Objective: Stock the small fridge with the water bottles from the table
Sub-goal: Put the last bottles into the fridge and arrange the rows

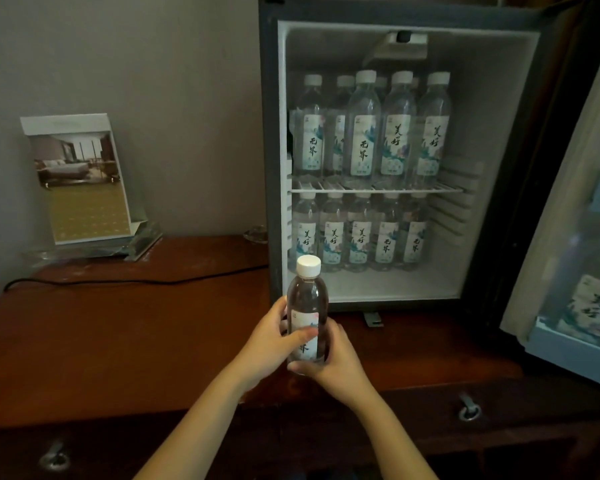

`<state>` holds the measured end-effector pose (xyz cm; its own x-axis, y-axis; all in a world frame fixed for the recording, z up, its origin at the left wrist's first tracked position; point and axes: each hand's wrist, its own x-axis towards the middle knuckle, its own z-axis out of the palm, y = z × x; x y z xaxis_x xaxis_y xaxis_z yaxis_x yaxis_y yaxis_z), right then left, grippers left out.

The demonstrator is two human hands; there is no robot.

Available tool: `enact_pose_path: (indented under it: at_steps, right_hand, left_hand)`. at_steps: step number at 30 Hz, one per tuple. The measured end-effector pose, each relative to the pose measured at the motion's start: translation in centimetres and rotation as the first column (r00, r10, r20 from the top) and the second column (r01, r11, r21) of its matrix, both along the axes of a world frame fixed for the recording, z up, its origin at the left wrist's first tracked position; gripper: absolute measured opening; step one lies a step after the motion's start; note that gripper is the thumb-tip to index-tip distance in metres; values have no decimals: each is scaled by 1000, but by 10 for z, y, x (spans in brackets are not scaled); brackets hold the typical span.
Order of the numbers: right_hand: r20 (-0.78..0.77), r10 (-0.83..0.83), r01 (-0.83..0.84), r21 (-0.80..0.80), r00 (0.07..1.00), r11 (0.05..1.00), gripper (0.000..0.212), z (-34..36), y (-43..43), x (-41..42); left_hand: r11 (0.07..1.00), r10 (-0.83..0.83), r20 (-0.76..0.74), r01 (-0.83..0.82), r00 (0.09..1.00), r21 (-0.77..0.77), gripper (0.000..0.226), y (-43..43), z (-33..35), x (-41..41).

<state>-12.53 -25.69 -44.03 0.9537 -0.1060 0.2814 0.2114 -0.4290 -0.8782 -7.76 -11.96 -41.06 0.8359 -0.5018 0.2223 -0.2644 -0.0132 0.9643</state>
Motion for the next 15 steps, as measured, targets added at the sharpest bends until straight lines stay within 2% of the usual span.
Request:
enact_pose_path:
  at_steps: [5,10,15]
  right_hand:
    - [-37,4,-2,55,999,998,69,-7,-2,2]
    - [-64,-3,7,58,998,998,70,-9,-5,1]
    - [-24,-11,12,46,1000,999,64,-10,-4,0]
  left_hand:
    - [991,39,-71,-30,997,127,45,5,-24,-2]
    - [987,101,-40,-95,994,133,46,1,-26,-3]
    - [988,97,-37,-92,995,124,48,-1,-23,-7]
